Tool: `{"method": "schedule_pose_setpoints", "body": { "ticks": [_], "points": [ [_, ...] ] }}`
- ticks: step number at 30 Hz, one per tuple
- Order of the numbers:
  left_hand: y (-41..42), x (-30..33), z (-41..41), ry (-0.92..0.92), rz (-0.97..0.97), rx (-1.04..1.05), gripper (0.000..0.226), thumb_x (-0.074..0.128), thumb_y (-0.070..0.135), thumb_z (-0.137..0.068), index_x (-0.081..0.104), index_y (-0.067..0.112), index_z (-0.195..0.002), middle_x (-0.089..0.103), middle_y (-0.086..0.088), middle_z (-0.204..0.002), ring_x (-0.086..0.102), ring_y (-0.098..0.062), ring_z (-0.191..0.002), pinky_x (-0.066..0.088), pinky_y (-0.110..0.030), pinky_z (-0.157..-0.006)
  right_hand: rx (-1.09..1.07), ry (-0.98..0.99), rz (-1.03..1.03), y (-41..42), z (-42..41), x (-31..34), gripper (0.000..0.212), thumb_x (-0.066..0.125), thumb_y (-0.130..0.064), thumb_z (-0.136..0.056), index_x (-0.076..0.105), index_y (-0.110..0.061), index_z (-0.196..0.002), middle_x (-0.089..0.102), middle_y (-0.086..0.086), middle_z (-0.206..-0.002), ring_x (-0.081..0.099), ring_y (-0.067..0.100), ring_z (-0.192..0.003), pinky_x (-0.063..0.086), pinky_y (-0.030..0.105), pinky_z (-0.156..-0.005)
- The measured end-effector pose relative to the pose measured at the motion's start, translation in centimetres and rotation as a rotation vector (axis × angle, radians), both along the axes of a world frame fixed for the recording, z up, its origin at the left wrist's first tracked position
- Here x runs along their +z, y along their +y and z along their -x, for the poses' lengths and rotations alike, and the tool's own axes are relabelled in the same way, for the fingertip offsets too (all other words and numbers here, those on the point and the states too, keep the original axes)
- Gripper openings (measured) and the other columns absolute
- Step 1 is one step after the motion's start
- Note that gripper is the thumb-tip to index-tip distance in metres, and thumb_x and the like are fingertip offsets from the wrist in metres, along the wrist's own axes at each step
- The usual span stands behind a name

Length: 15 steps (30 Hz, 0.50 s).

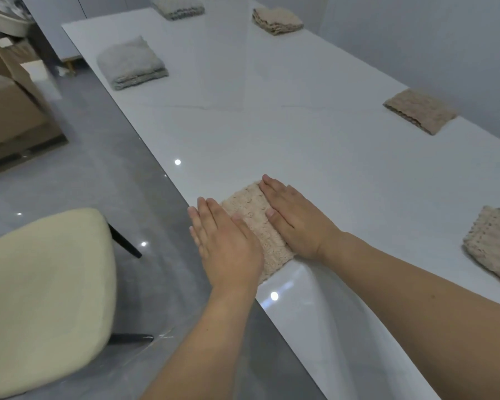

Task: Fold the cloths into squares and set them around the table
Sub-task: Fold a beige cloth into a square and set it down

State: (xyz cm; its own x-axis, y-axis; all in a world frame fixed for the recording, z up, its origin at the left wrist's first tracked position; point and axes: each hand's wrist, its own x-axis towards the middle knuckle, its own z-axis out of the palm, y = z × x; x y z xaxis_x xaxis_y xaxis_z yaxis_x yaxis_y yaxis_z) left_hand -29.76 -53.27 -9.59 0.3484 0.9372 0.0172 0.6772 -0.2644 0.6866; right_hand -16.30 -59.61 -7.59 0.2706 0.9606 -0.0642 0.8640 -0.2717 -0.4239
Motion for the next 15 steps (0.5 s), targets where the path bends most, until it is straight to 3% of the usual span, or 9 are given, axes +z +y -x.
{"method": "schedule_pose_setpoints", "body": {
  "ticks": [15],
  "points": [
    [-0.09, -0.17, -0.14, 0.071, -0.037, 0.004, 0.056, 0.029, 0.021, -0.104, 0.015, 0.001, -0.155, 0.008, -0.009, -0.165, -0.005, -0.026, -0.152, 0.006, -0.041, -0.124, -0.004, -0.113, 0.022, -0.01, 0.17, -0.53, 0.066, 0.006, -0.046, -0.097, 0.009, -0.017, -0.155, 0.002, -0.003, -0.163, 0.001, 0.007, -0.149, -0.002, 0.027, -0.12]
  ]
}}
